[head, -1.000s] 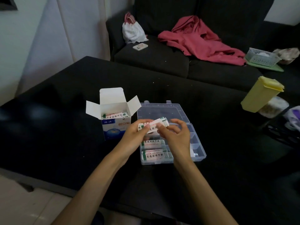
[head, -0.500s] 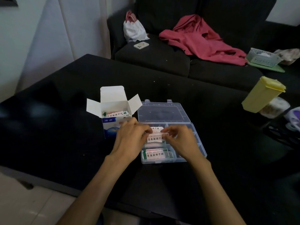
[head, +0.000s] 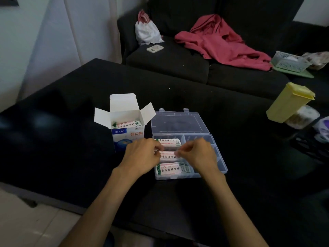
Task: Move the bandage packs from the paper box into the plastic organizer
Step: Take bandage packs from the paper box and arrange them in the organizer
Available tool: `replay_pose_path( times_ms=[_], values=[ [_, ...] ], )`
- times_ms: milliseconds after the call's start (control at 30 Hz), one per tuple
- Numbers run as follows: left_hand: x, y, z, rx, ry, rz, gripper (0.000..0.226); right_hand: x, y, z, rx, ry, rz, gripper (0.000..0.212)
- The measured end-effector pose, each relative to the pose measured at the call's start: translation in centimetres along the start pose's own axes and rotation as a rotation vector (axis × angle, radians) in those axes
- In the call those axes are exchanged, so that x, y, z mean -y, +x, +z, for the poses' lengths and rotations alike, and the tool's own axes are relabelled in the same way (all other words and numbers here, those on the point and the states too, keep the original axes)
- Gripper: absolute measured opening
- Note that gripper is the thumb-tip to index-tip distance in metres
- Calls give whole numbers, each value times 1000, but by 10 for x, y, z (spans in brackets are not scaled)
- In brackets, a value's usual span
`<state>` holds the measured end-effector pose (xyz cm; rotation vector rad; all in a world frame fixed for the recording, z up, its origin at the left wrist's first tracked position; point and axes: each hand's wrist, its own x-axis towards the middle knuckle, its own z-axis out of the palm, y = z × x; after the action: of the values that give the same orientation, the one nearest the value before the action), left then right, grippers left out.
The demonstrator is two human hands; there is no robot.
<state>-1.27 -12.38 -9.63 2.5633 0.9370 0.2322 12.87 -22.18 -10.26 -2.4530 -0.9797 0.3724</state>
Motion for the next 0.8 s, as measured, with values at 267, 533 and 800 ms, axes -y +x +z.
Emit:
replay_pose_path(
  times_ms=[267, 533, 800],
  values=[
    [-2, -2, 2, 82, 17, 34, 32, -2, 17, -1, 125, -317, 211, 36],
    [-2, -2, -3, -40, -75, -23, 30, -4, 23, 5, 150, -341, 252, 45],
    [-4, -1, 1, -76, -64, -23, 24, 4, 24, -2, 151, -310, 228, 37]
  ],
)
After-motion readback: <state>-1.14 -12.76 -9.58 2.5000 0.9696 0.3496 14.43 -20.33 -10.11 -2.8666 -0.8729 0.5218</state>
